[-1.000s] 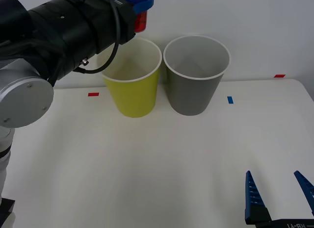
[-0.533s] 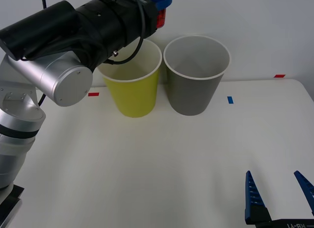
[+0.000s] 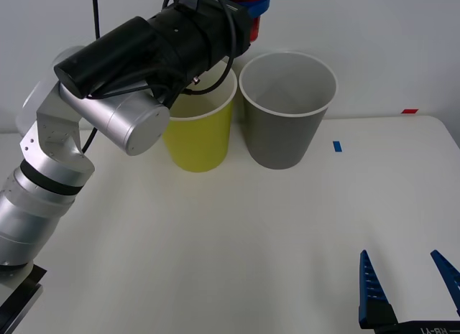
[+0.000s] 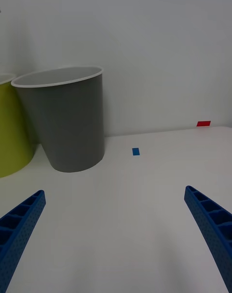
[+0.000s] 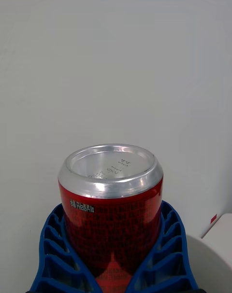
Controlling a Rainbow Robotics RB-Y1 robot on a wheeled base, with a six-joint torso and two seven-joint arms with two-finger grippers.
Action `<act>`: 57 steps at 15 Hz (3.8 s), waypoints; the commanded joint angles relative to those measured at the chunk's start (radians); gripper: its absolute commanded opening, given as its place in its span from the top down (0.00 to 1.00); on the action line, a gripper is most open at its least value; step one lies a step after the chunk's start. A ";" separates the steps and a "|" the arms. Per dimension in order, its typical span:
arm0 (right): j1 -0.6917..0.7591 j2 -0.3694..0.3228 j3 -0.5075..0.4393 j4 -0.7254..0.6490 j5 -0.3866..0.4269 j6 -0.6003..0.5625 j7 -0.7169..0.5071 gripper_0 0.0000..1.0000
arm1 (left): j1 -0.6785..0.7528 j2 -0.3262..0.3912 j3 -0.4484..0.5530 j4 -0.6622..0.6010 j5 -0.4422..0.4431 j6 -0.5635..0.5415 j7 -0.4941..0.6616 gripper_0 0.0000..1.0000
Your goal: Put cans in the gray bin and PET bottles in the light green bin.
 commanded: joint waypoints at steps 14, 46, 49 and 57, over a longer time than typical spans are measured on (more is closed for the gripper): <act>0.000 0.000 0.000 0.000 0.000 0.000 0.000 0.00 | -0.123 -0.038 -0.160 0.262 -0.130 -0.275 0.245 1.00; 0.000 0.000 0.000 0.000 0.000 0.000 0.000 0.00 | -0.141 -0.085 -0.197 0.452 -0.109 -0.540 0.252 0.00; 0.000 0.000 0.000 0.000 0.000 0.000 0.000 0.00 | -0.146 -0.070 -0.197 0.452 -0.110 -0.532 0.246 0.00; 0.000 0.000 0.000 0.000 0.000 0.000 0.000 0.00 | -0.166 -0.039 -0.197 0.452 -0.107 -0.503 0.258 0.00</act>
